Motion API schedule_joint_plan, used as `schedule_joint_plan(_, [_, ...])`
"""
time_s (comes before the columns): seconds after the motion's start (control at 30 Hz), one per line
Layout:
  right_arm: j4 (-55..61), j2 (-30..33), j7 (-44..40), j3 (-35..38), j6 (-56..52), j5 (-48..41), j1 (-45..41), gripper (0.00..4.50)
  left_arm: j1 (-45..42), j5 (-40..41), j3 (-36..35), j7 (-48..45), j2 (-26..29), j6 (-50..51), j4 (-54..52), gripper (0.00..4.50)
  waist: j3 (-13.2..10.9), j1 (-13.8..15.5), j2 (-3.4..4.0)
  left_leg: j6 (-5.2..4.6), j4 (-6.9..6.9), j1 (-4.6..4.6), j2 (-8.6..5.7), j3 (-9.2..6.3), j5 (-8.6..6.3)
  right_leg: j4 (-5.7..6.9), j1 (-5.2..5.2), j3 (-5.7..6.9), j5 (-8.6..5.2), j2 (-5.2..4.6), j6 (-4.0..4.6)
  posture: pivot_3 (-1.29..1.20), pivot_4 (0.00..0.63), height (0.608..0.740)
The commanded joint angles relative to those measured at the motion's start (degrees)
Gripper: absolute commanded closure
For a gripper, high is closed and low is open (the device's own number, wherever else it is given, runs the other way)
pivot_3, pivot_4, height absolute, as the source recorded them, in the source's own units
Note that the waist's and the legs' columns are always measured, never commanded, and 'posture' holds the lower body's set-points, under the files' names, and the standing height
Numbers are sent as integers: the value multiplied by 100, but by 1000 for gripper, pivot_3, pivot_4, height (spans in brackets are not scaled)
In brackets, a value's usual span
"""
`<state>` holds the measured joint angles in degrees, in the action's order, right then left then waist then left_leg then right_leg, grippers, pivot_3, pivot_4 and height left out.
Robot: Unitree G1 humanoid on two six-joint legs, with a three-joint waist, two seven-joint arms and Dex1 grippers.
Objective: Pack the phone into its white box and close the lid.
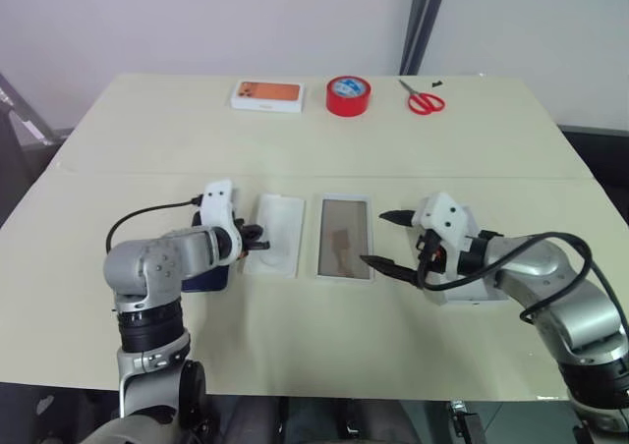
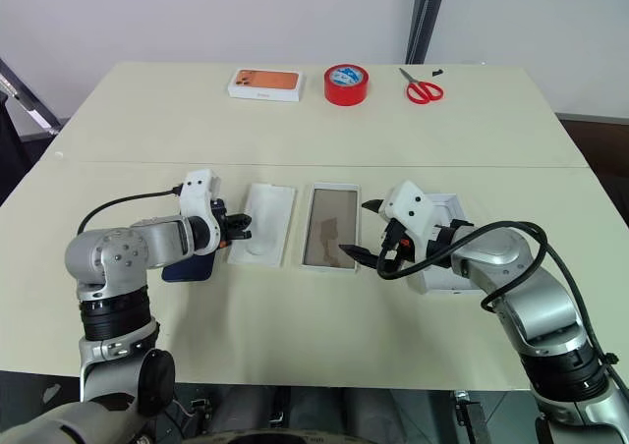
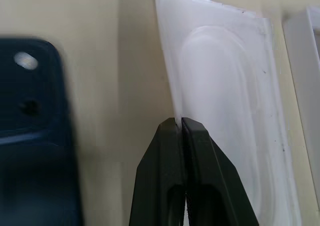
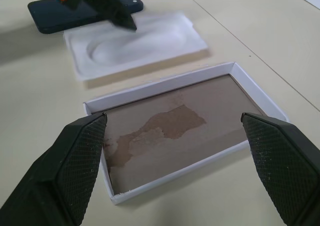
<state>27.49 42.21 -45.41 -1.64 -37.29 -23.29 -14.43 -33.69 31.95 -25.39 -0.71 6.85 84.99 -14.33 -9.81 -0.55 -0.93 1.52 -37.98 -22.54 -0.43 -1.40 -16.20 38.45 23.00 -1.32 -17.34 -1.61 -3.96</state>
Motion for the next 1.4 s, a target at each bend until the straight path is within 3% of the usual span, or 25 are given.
schedule_joint_plan(0.03, [172,79,11,151,85,3,-45,0,-484,493,-1109,51,-557,69,-272,4472,-1,9,-2,0,-1,-2,0,0,0,-2,0,1,0,0,0,0,150,740])
schedule_joint_plan(0.13, [53,112,2,179,141,38,-113,0,-794,672,-1635,152,-1032,384,-439,4472,-2,14,-4,0,-2,-9,-1,0,0,-10,0,3,1,-1,-3,0,150,740])
schedule_joint_plan(0.23, [-94,150,-18,205,202,80,-208,0,-957,630,-1604,284,-1500,669,-585,4472,-3,8,-5,0,-3,-9,-2,0,0,-10,-1,3,4,0,-8,0,150,740])
schedule_joint_plan(0.57, [-585,491,-236,405,412,218,-197,0,-386,52,-1,758,-2122,723,-481,4472,-4,2,-7,4,-2,-6,-2,0,2,-8,0,-1,6,2,-10,0,150,740])
schedule_joint_plan(0.87, [-610,504,-204,442,502,267,-100,0,-398,67,494,607,-2325,427,-34,4472,-4,-5,-7,4,-3,-7,-3,0,2,-8,0,-2,6,2,-10,0,150,740])
schedule_joint_plan(0.97, [-549,468,-161,435,467,257,-95,0,-470,122,446,547,-2287,410,29,3552,-3,-2,-6,4,-2,-7,-3,0,2,-8,-1,-2,6,3,-10,0,150,740])
schedule_joint_plan(1.1, [-442,437,-119,429,385,209,-91,0,-500,232,305,388,-2095,397,-26,1721,-3,4,-6,5,-3,-7,-3,0,3,-9,-1,-2,6,2,-11,0,150,740])
schedule_joint_plan(1.33, [-201,192,1,348,7,-80,-337,0,-619,840,-659,-83,-1588,535,-425,1721,-4,-15,-7,9,-3,-7,-2,0,5,-8,0,-1,6,3,-11,0,150,740])
schedule_joint_plan(1.4, [-179,86,78,249,-225,-139,-516,506,-583,891,-720,-242,-1268,491,-529,1683,-4,-9,-6,12,-3,-6,-2,-1,7,-8,-2,-1,6,3,-10,0,150,740])
